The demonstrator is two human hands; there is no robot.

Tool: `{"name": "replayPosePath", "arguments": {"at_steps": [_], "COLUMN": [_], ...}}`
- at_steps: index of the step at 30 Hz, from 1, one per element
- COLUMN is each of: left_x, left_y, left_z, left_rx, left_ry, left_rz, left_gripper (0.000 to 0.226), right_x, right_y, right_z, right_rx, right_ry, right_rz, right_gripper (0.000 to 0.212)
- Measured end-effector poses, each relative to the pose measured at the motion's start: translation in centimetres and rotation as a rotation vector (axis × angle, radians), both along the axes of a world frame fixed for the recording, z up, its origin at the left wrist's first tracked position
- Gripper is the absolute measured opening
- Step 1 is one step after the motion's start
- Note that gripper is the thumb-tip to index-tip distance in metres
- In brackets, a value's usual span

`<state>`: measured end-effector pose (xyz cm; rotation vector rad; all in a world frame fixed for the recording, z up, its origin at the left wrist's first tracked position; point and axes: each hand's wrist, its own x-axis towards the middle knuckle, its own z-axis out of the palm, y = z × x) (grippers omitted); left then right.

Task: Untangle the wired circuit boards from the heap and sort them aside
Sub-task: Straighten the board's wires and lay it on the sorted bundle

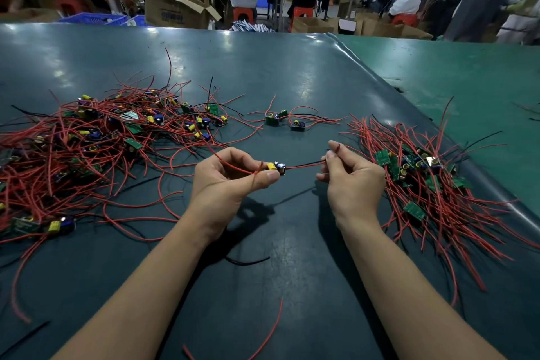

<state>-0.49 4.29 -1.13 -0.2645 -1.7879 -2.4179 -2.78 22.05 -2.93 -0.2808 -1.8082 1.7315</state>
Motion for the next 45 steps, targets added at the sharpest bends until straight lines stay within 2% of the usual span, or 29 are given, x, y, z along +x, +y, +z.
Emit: {"name": "replayPosePath", "arguments": {"at_steps": [4, 7, 11, 15, 18, 19, 21, 22, 23, 26, 29, 31, 32, 36, 38, 42, 45], "left_x": [-0.4, -0.6, -0.7, -1.0, -1.3, -1.3, -1.2, -1.1, -1.1, -1.2, -1.1, -0.8, -0.7, -0.6, -0.4, -0.2, 0.0], "left_y": [0.0, -0.1, -0.1, -0.3, -0.5, -0.5, -0.5, -0.5, -0.4, 0.0, 0.4, 0.4, 0.4, 0.1, 0.3, 0.2, 0.4], "left_z": [-0.2, -0.4, -0.6, -0.4, -0.1, 0.0, 0.4, 0.5, 0.6, 0.9, 0.7, 0.7, 0.6, 0.4, 0.5, 0.8, 0.6], "left_rx": [0.044, 0.087, 0.088, 0.135, 0.202, 0.233, 0.314, 0.343, 0.348, 0.283, 0.176, 0.139, 0.133, 0.074, 0.034, -0.002, -0.026], "left_ry": [-0.01, 0.0, 0.024, 0.038, 0.027, 0.007, -0.061, -0.096, -0.122, -0.166, -0.232, -0.276, -0.292, -0.342, -0.318, -0.272, -0.25], "left_rz": [0.022, 0.027, 0.041, 0.125, 0.173, 0.166, 0.124, 0.1, 0.078, 0.003, -0.143, -0.268, -0.311, -0.398, -0.433, -0.408, -0.412], "left_gripper": [0.033, 0.037, 0.031, 0.035, 0.023, 0.018, 0.015, 0.017, 0.019, 0.029, 0.038, 0.046, 0.042, 0.023, 0.023, 0.021, 0.03], "right_x": [-0.1, 0.0, 0.0, 0.2, 0.3, 0.3, 0.5, 0.7, 0.9, 1.4, 2.0, 2.4, 2.6, 2.7, 2.5, 2.4, 2.5], "right_y": [0.0, 0.0, -0.1, -0.3, -0.2, -0.2, -0.3, -0.5, -0.7, -0.8, -1.5, -1.9, -2.0, -2.4, -2.2, -2.1, -2.3], "right_z": [0.1, -0.1, -0.3, 0.1, 0.0, 0.1, 0.3, 0.6, 0.7, 1.5, 2.1, 2.3, 2.3, 2.0, 1.8, 1.7, 1.5], "right_rx": [-0.101, -0.058, 0.03, 0.031, 0.064, 0.092, 0.083, 0.017, -0.072, -0.181, -0.335, -0.374, -0.364, -0.42, -0.418, -0.285, -0.215], "right_ry": [0.005, -0.015, -0.045, -0.085, -0.113, -0.127, -0.122, -0.101, -0.077, -0.086, -0.217, -0.271, -0.274, -0.261, -0.279, -0.245, -0.223], "right_rz": [0.0, 0.002, -0.002, 0.056, 0.09, 0.102, 0.142, 0.171, 0.193, 0.28, 0.586, 0.761, 0.796, 0.81, 0.821, 0.84, 0.74], "right_gripper": [0.026, 0.023, 0.024, 0.026, 0.035, 0.031, 0.009, 0.007, 0.015, 0.022, 0.018, 0.032, 0.034, 0.029, 0.03, 0.032, 0.025]}}
